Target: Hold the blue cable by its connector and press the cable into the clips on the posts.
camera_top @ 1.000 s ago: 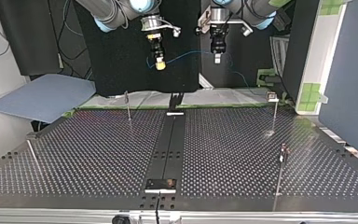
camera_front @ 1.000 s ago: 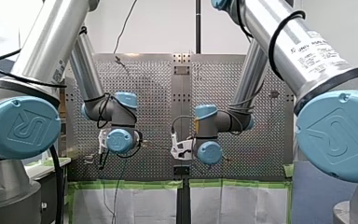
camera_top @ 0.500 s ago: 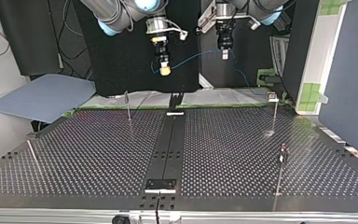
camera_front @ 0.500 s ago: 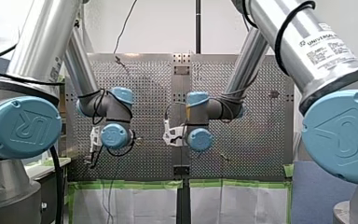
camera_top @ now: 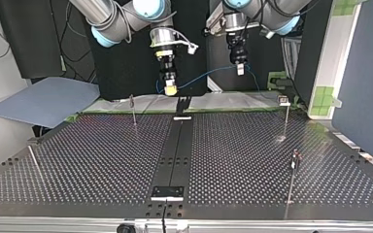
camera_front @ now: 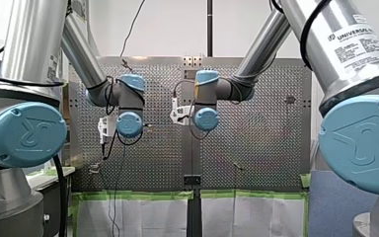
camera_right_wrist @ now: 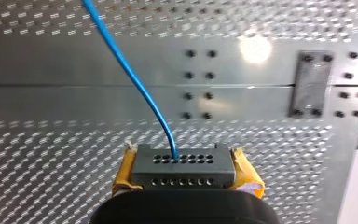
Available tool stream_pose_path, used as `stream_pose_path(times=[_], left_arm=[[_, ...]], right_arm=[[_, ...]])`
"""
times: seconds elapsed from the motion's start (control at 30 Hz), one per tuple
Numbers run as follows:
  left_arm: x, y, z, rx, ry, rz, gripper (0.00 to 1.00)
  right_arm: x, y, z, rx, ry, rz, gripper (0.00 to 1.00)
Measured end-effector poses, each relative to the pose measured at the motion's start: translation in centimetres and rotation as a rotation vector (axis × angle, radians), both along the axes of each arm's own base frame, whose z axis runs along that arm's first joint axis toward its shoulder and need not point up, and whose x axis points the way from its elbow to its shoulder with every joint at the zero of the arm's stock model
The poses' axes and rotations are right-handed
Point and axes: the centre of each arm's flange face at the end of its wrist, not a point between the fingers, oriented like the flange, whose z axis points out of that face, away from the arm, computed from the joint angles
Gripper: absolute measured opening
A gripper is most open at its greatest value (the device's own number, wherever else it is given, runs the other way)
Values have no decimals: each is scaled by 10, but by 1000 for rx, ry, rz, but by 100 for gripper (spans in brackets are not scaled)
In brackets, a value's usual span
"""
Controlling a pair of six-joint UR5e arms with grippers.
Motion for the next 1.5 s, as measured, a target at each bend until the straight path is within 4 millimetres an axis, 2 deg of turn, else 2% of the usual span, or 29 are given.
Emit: stream_pose_path(times=[0.13,0.4,0.57,0.67,0.77,0.93,1.13,1.27,1.5], left_arm=[[9,-2,21,-27,-31,21,0],[24,-1,64,-78,-90,58,0],[34,0,98,-96,-131,71,0],[40,3,120,-104,-157,82,0],[46,7,142,-116,-184,86,0],[56,17,177,-150,-230,87,0],[59,34,202,-179,-257,84,0],[60,45,207,-181,-250,84,0],[70,62,204,-153,-209,85,0]], right_arm=[[4,-4,26,-19,-21,6,16],[7,-16,91,-70,-71,20,16],[6,-19,141,-106,-108,22,16],[8,-20,161,-117,-116,32,16],[13,-24,165,-112,-108,48,16],[24,-31,159,-93,-82,82,16],[38,-39,148,-62,-47,122,16],[46,-42,152,-48,-46,153,16],[56,-42,169,-38,-51,207,16]])
